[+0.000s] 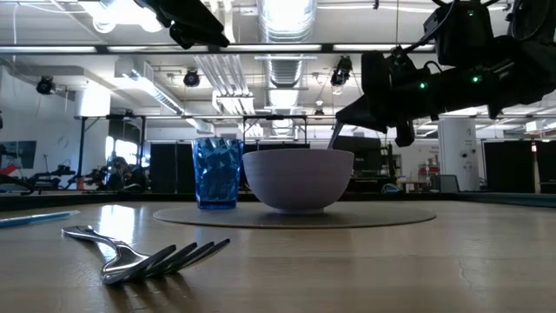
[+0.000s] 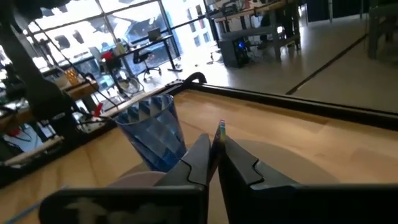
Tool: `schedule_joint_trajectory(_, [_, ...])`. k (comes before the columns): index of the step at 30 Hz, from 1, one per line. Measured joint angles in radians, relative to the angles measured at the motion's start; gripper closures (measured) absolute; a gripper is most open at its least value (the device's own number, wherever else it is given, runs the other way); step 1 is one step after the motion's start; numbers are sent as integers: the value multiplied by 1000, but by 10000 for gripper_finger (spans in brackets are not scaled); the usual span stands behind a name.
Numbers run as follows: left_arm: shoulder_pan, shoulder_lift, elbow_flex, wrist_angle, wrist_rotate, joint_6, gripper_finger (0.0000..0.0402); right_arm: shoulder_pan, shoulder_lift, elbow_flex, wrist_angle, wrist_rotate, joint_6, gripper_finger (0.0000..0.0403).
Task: Pick & Place Utensil
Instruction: Put the purple spoon into the purple bowl
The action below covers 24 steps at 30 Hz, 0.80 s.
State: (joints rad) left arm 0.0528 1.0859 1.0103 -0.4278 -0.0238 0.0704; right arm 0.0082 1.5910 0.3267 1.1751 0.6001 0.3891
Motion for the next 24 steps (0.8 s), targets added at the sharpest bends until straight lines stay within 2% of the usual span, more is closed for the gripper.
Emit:
schedule_joint_trajectory(7, [0, 0, 0, 0, 0, 0, 200, -2, -5, 0, -73, 13, 8, 382])
schedule_joint_trajectory(18, [0, 0, 0, 0, 0, 0, 199, -6, -8, -1, -95, 10, 8, 382])
schedule_joint_trajectory(24, [0, 0, 0, 0, 0, 0, 199, -6, -6, -4, -116, 11, -4, 358])
